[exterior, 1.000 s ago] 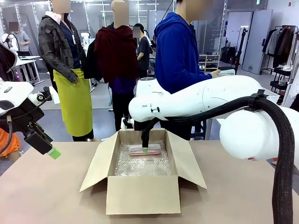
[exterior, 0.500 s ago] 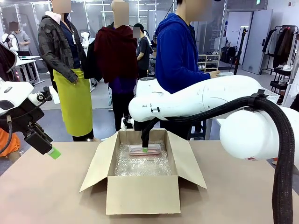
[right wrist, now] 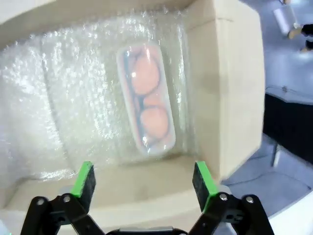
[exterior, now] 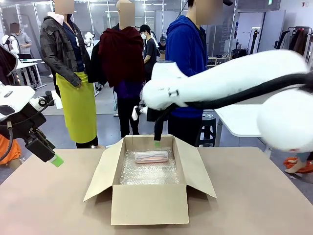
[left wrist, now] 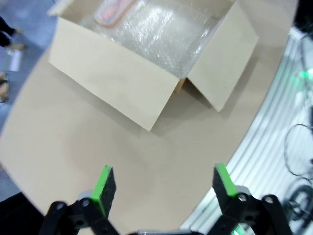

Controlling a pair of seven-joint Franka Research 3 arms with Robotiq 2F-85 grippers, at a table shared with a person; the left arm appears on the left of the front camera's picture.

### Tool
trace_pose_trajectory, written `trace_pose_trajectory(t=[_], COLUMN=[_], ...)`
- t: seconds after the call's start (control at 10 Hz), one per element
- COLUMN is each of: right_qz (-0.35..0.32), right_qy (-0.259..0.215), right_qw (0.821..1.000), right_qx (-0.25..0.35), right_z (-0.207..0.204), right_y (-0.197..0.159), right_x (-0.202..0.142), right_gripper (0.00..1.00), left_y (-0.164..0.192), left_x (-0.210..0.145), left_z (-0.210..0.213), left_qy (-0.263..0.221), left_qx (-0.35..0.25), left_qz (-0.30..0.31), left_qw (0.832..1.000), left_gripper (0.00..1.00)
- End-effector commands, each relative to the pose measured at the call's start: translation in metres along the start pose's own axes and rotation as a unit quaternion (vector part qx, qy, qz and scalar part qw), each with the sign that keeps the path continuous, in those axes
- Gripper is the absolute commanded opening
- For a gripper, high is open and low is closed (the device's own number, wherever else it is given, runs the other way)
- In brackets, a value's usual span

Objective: Pack the glasses set securely to prepare it for shipping.
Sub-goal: Put the Glasses case from the right side of the table into the Package Box.

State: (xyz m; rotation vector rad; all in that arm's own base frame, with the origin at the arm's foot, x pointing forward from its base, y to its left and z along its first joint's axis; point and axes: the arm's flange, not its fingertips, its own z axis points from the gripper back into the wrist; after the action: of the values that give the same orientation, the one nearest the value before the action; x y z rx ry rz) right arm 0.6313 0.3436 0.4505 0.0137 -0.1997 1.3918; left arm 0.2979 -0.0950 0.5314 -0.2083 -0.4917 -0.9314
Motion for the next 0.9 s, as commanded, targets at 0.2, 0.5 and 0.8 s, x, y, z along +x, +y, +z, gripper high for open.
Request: trace_pose_trajectory(t=[0.2, 0.5, 0.8], right_qz=[-0.177, -0.293, -0.380], right_qy=[-0.046, -0.072, -0.119], right_qw=[0.983, 0.952, 0.916], right_qx=[-0.015, -0.051, -0.054], right_z=[0.035, 0.061, 0.063], right_y=[0.054, 0.091, 0.144], right_x=[-0.101, -0.167, -0.236], right_gripper=[1.00, 1.00, 1.00], left_y=[0.001, 0.001, 0.001], left_x=[0.000, 0.000, 0.000], left_z=[0.000, 0.000, 0.000], left_qy=[-0.007, -0.007, -0.007], left_qx=[-0.003, -0.003, -0.003], left_qz=[0.000, 0.000, 0.000], left_qw=[1.000, 1.000, 1.000], left_gripper=[1.00, 1.00, 1.00])
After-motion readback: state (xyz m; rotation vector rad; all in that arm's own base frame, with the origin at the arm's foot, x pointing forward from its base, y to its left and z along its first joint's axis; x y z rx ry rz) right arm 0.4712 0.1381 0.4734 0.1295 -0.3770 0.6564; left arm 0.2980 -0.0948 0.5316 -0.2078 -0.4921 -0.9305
